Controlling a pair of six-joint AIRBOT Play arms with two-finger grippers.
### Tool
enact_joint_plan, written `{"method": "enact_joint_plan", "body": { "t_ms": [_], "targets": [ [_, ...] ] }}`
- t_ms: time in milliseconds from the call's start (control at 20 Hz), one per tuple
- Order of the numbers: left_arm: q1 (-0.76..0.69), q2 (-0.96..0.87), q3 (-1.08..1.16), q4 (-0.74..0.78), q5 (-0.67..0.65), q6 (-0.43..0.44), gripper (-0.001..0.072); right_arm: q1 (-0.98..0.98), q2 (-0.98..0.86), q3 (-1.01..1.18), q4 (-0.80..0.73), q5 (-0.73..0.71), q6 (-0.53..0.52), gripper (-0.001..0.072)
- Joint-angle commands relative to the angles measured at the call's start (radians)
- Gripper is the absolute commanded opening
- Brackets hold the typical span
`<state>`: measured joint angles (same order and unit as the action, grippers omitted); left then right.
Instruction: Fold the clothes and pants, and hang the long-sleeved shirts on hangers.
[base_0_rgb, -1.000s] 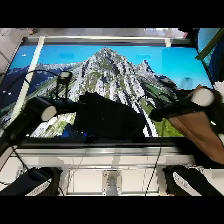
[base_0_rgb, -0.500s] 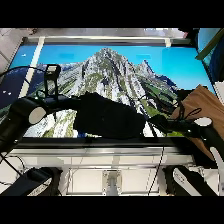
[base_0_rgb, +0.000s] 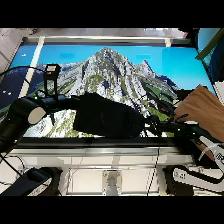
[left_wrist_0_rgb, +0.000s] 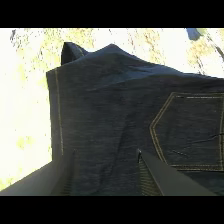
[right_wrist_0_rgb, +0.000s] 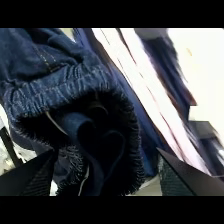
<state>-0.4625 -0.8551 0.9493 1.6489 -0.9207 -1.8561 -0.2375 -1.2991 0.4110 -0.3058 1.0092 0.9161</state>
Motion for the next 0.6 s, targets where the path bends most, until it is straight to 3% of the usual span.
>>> {"method": "enact_joint_plan", "body": {
  "t_ms": [0, 400, 550],
  "targets": [
    [0.001, 0.000, 0.001, 0.000, 0.000, 0.000, 0.0453, 0.086, -0.018, 0.044, 0.014, -0.045, -0.020, 0.0690],
    [0.001, 0.000, 0.001, 0.000, 0.000, 0.000, 0.0453, 0.157, -0.018, 0.087, -0.031, -0.045, -0.018, 0.0676],
    [0.001, 0.000, 0.001, 0.000, 0.000, 0.000, 0.0453, 0.157, -0.018, 0.090, -0.035, -0.114, 0.021, 0.0675]
  ]
}}
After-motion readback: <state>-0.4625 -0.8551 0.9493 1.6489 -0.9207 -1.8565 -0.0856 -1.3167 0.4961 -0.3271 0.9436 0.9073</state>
